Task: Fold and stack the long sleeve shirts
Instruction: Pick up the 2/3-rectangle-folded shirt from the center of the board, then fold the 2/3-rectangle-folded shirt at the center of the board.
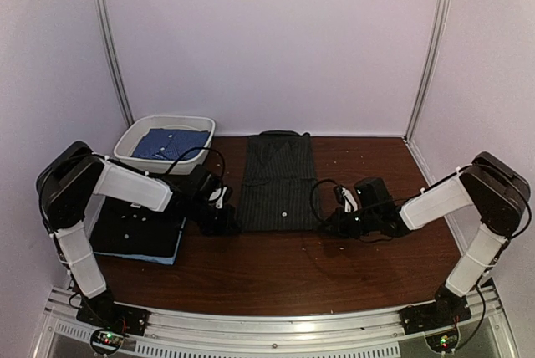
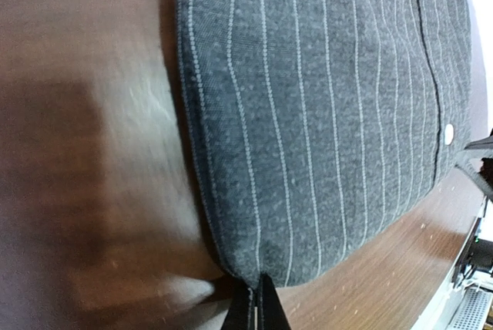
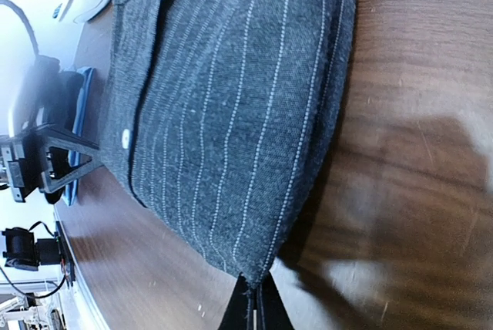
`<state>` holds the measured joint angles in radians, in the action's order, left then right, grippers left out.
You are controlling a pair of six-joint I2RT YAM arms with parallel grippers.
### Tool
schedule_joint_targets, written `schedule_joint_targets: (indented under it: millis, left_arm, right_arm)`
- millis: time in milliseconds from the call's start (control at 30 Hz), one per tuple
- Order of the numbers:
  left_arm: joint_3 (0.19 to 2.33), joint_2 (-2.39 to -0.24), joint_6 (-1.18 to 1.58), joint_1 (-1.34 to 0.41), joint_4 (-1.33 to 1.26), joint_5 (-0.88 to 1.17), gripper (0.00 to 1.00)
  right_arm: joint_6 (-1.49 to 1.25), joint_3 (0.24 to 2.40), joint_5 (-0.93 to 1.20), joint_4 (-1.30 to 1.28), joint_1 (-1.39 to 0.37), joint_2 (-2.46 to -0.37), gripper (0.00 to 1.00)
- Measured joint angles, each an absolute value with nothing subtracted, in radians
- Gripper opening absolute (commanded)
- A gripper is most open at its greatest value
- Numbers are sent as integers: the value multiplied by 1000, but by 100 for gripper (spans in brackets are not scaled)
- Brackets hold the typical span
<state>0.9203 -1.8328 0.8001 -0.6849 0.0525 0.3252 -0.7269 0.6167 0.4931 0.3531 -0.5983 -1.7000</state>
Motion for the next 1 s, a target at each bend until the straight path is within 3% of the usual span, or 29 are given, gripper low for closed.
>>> schedule_joint_targets:
  millis: [300, 700, 867, 1000]
  left_arm:
    - [807, -1675, 845, -802, 120, 263, 0]
    - [684, -1388, 987, -1009, 247, 117, 0]
    - [745, -1303, 1010, -1033, 330, 80, 0]
    - [923, -1317, 974, -998, 423, 42, 0]
  right_arm:
    - [-723, 496, 489, 303, -640, -1482, 0]
    - [-819, 376, 350, 143, -871, -1109, 0]
    - [-834, 429, 290, 11, -894, -978, 0]
    - [-781, 625, 249, -101, -868, -1016, 0]
